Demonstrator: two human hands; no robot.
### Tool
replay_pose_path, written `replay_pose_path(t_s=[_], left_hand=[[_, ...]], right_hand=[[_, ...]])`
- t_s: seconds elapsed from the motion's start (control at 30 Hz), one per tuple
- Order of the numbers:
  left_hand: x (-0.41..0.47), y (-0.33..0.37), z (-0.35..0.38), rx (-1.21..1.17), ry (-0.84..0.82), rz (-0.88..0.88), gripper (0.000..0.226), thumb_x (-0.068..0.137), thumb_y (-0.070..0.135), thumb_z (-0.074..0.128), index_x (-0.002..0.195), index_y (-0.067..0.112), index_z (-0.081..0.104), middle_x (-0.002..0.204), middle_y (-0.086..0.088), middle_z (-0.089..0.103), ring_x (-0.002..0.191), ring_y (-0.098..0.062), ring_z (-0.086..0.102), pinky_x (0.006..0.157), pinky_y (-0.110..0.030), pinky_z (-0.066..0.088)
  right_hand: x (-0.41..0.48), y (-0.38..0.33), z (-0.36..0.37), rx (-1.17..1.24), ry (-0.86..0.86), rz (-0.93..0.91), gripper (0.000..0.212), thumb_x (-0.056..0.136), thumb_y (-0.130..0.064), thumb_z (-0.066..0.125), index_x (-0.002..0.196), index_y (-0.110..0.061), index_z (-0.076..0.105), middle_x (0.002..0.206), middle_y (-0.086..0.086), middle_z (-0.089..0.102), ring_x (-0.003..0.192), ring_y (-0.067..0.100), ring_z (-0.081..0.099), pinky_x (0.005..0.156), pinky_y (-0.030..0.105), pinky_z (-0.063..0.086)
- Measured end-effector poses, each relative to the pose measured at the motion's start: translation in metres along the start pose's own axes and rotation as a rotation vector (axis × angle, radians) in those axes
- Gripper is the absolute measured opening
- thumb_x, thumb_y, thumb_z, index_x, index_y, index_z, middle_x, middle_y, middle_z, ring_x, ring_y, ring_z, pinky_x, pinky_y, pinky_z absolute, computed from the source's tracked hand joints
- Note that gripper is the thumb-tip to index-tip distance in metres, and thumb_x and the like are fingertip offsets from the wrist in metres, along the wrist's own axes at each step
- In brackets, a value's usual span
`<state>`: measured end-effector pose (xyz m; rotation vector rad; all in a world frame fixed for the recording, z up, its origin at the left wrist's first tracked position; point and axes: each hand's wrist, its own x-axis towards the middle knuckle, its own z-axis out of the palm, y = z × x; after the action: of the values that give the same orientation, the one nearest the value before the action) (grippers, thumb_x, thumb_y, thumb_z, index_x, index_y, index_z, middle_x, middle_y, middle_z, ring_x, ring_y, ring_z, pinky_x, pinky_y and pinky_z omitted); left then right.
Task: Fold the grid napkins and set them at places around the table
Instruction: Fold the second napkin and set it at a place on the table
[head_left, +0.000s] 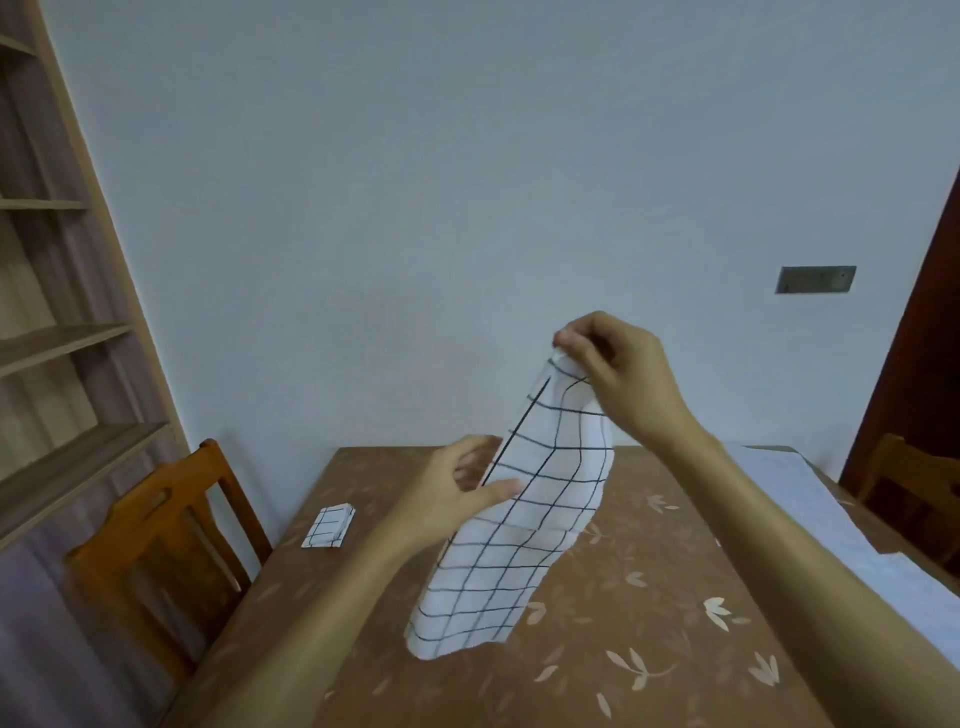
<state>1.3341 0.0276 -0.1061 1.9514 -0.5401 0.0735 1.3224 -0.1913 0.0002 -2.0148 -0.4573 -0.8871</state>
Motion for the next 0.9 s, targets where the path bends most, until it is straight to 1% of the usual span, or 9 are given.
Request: replay_pose_path(t_s=[0.1, 0.17, 0.23, 0.33, 0.47, 0.57, 0.7, 0.8, 0.9], left_hand=[[0.012, 0.017, 0.023, -0.068, 0.076, 0.056, 0.025, 0.084, 0.043, 0.076, 0.098, 0.023, 0.073, 0.098, 0.002, 0.078, 0.087, -0.014, 0.071, 0.084, -0.038, 0.057], [0.016, 0.019, 0.03, -0.145, 0.155, 0.057, 0.04, 0.079, 0.051, 0.077, 0.093, 0.013, 0.074, 0.094, -0.021, 0.074, 0.077, -0.021, 0.065, 0.078, -0.057, 0.055], [0.018, 0.018, 0.03, -0.221, 0.208, 0.04, 0.038, 0.082, 0.043, 0.078, 0.093, 0.007, 0.074, 0.095, -0.027, 0.072, 0.08, -0.026, 0.067, 0.084, -0.062, 0.053], [0.017, 0.019, 0.021, -0.333, 0.263, 0.005, 0.018, 0.088, 0.022, 0.077, 0.097, 0.007, 0.077, 0.099, -0.016, 0.077, 0.099, -0.038, 0.072, 0.093, -0.056, 0.053], [0.016, 0.02, 0.008, -0.411, 0.256, -0.017, 0.018, 0.088, 0.019, 0.075, 0.102, 0.007, 0.076, 0.104, -0.011, 0.078, 0.105, -0.033, 0.071, 0.097, -0.049, 0.055], [0.014, 0.025, 0.004, -0.428, 0.216, -0.014, 0.015, 0.09, 0.014, 0.072, 0.104, 0.009, 0.076, 0.103, -0.005, 0.079, 0.103, -0.024, 0.073, 0.092, -0.037, 0.059], [0.009, 0.026, 0.002, -0.405, 0.173, -0.004, 0.016, 0.09, 0.014, 0.071, 0.105, 0.01, 0.076, 0.102, -0.003, 0.079, 0.099, -0.02, 0.075, 0.084, -0.03, 0.06], [0.005, 0.025, -0.003, -0.382, 0.162, 0.0, 0.015, 0.091, 0.013, 0.071, 0.105, 0.011, 0.076, 0.102, -0.002, 0.079, 0.099, -0.017, 0.075, 0.082, -0.025, 0.058], [0.003, 0.024, -0.012, -0.345, 0.15, -0.001, 0.015, 0.09, 0.013, 0.072, 0.104, 0.01, 0.076, 0.103, -0.001, 0.079, 0.1, -0.017, 0.074, 0.083, -0.022, 0.058]], right_hand=[[-0.001, -0.012, 0.008, -0.008, -0.067, -0.046, 0.011, 0.096, -0.02, 0.066, 0.087, -0.015, 0.07, 0.088, -0.001, 0.074, 0.08, 0.006, 0.063, 0.07, 0.011, 0.045], [-0.002, -0.011, 0.006, -0.04, -0.058, -0.075, 0.007, 0.096, -0.024, 0.066, 0.097, -0.018, 0.071, 0.096, -0.003, 0.072, 0.085, -0.002, 0.062, 0.077, 0.008, 0.043], [-0.004, -0.001, -0.001, -0.102, 0.024, -0.075, 0.031, 0.094, -0.035, 0.066, 0.121, -0.02, 0.064, 0.116, -0.002, 0.066, 0.104, -0.002, 0.059, 0.094, 0.015, 0.041], [-0.015, 0.018, -0.016, -0.068, 0.043, 0.184, 0.07, 0.087, -0.055, 0.068, 0.144, -0.023, 0.043, 0.14, -0.005, 0.051, 0.128, 0.008, 0.049, 0.106, 0.028, 0.034], [-0.046, 0.054, -0.024, 0.187, -0.28, 0.618, 0.098, 0.07, -0.085, 0.06, 0.146, -0.025, 0.045, 0.132, -0.012, 0.06, 0.122, 0.008, 0.057, 0.112, 0.037, 0.04], [-0.069, 0.059, -0.013, 0.342, -0.442, 0.672, 0.073, 0.081, -0.078, 0.057, 0.129, -0.024, 0.065, 0.124, -0.013, 0.07, 0.117, 0.006, 0.064, 0.108, 0.036, 0.046], [-0.078, 0.046, 0.005, 0.53, -0.422, 0.684, 0.039, 0.09, -0.042, 0.07, 0.117, -0.013, 0.073, 0.117, 0.01, 0.075, 0.113, 0.035, 0.069, 0.104, 0.056, 0.048], [-0.076, 0.04, 0.007, 0.627, -0.322, 0.649, 0.03, 0.095, -0.026, 0.066, 0.118, -0.008, 0.071, 0.117, 0.012, 0.074, 0.113, 0.032, 0.069, 0.101, 0.047, 0.053], [-0.075, 0.033, 0.005, 0.679, -0.28, 0.607, 0.032, 0.097, -0.028, 0.062, 0.121, -0.008, 0.069, 0.118, 0.012, 0.074, 0.114, 0.03, 0.069, 0.1, 0.044, 0.053]])
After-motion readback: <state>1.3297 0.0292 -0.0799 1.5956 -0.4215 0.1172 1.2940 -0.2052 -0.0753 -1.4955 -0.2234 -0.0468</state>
